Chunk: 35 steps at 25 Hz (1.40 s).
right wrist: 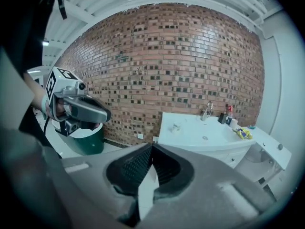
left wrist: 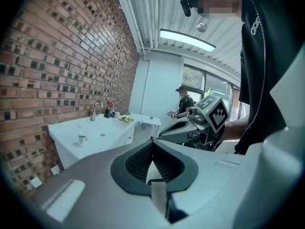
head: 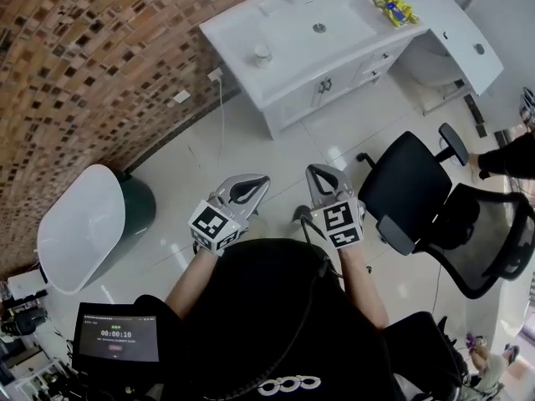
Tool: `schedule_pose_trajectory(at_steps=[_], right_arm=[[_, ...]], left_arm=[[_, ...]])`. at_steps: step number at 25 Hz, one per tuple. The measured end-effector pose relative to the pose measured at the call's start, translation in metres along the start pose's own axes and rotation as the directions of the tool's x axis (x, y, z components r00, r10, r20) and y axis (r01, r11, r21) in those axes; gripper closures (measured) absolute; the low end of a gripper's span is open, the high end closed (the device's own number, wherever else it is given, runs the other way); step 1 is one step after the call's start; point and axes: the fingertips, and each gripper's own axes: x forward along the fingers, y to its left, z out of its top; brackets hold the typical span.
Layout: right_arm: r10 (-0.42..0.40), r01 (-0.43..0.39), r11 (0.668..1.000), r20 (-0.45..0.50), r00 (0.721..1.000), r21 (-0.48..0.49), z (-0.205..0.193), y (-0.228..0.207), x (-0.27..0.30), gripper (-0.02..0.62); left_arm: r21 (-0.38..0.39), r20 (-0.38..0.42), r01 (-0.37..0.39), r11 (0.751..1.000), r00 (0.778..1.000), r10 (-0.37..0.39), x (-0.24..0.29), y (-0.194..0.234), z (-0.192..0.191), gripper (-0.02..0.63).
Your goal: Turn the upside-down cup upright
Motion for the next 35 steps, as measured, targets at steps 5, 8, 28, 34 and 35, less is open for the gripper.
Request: schedule_pose_trajectory(at_steps=[5,8,28,34,35], right_arm=[[0.002,-0.002,1.000,0.019,1.000,-0.011,0.025,0.023,0.007,0.603],[0.014,-0.014,1.000,0.021,1.000,-0.014,0.032,0.037,0.012,0.603],[-0.021,0.020,0.999,0.013,1.000,0.049,0.039,0.046,0.016,0.603],[-0.038,0.037,0.998,0.028,0.999,0.055,0.042,0.040,0.016,0.603],[-0.039,0.037,0.998,0.030,0.999,0.056,0.042,0.040,0.016,0.603]], left_arm=[[-0.007,0.037,0.012,1.000,0.999,-0.012,-0.022,0.011,0.002,0.591],[-0.008,0.062,0.005,1.000,0.998,-0.004,-0.033,0.019,0.003,0.591],[-0.013,0.111,0.035,0.999,0.993,-0.034,-0.045,0.034,0.009,0.591],[0.000,0.110,0.047,0.999,0.993,-0.047,-0.042,0.034,0.011,0.591],[0.001,0.108,0.047,0.999,0.993,-0.047,-0.042,0.035,0.011,0.591]])
